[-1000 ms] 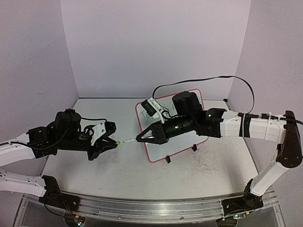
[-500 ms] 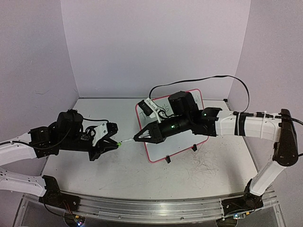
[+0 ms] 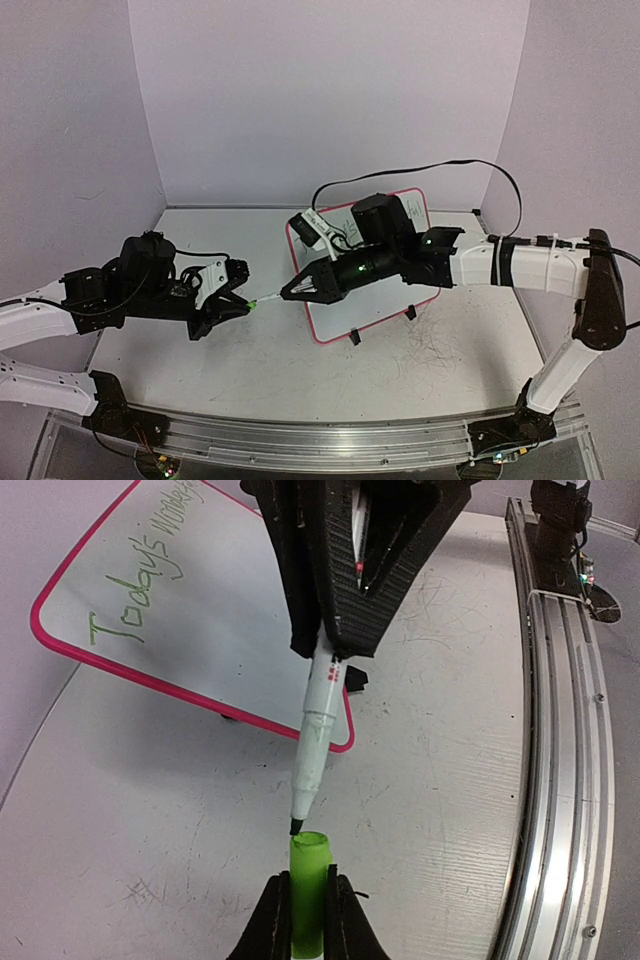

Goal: Write a sentence on the whiteboard
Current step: Insert the whiteboard marker without the cap into the pen cap.

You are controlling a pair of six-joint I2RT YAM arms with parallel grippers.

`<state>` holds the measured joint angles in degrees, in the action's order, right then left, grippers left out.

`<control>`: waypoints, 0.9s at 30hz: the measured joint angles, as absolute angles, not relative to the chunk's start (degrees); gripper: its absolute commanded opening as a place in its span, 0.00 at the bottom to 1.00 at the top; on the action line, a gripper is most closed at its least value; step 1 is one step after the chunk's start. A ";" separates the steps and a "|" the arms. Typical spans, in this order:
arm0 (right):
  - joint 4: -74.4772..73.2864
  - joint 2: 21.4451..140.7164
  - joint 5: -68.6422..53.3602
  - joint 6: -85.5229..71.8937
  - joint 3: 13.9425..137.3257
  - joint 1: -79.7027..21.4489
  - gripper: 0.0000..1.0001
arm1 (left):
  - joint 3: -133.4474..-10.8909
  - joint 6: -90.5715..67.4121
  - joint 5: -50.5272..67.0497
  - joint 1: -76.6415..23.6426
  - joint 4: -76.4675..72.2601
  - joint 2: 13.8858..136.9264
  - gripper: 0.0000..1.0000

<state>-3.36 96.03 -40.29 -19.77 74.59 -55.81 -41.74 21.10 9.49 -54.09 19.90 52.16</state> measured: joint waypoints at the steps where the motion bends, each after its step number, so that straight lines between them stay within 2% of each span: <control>1: -3.44 96.14 -40.29 -19.77 74.59 -55.82 0.00 | -41.74 21.10 9.47 -54.11 19.90 52.16 0.00; 27: -5.36 97.45 -39.20 -19.33 75.88 -56.81 0.00 | -41.74 21.11 9.29 -54.15 21.48 52.70 0.00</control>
<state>-5.36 97.45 -39.20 -19.33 75.88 -56.81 -41.74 21.11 9.29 -54.15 21.48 52.70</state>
